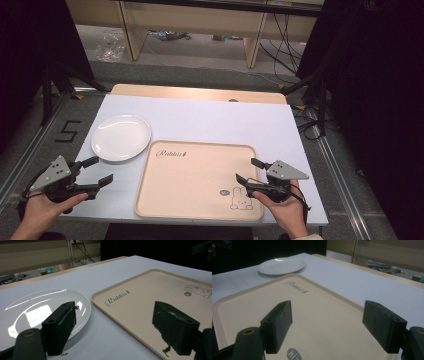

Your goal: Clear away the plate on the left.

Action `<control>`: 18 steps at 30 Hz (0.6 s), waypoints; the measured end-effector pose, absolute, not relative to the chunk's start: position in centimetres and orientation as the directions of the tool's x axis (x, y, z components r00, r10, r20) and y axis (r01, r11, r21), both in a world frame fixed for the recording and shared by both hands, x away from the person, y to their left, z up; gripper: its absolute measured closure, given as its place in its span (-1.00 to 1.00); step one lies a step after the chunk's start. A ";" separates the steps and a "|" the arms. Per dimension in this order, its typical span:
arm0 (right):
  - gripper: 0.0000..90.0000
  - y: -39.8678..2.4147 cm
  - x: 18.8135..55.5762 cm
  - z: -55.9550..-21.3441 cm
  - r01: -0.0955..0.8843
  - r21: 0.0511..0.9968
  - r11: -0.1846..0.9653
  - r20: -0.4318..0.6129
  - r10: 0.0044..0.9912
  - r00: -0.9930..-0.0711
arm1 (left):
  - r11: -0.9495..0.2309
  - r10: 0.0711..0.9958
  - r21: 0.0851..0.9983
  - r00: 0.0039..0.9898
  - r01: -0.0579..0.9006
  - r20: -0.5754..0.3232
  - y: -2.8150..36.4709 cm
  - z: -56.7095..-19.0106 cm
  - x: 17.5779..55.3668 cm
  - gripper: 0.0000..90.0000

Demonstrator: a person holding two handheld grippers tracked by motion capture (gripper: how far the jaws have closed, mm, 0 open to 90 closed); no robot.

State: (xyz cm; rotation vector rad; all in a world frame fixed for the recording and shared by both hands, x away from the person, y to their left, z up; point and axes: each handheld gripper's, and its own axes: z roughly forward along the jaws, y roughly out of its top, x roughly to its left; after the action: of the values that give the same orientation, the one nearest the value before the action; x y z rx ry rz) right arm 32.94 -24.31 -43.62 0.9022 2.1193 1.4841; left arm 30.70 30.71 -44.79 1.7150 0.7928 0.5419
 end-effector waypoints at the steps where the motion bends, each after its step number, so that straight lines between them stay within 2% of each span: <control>1: -0.45 -24.3 32.9 -43.6 0.277 0.933 0.229 0.040 0.701 -0.712 | -0.160 0.742 0.959 0.669 0.233 -0.039 30.7 -44.8 30.7 -0.58; 16: -0.45 -24.4 32.9 -43.5 0.285 0.928 0.241 0.035 0.704 -0.709 | -0.166 0.750 0.954 0.660 0.249 -0.042 30.8 -44.9 30.8 -0.56; 18: -0.45 -24.3 33.0 -43.6 0.262 0.934 0.243 0.020 0.696 -0.717 | -0.170 0.760 0.952 0.649 0.256 -0.039 30.9 -44.9 30.8 -0.56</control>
State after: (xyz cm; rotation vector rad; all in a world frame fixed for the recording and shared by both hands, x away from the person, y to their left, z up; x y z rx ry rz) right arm 33.04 -24.33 -43.59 0.8775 2.1218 1.4726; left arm 30.79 30.91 -44.95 1.7308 0.8277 0.5525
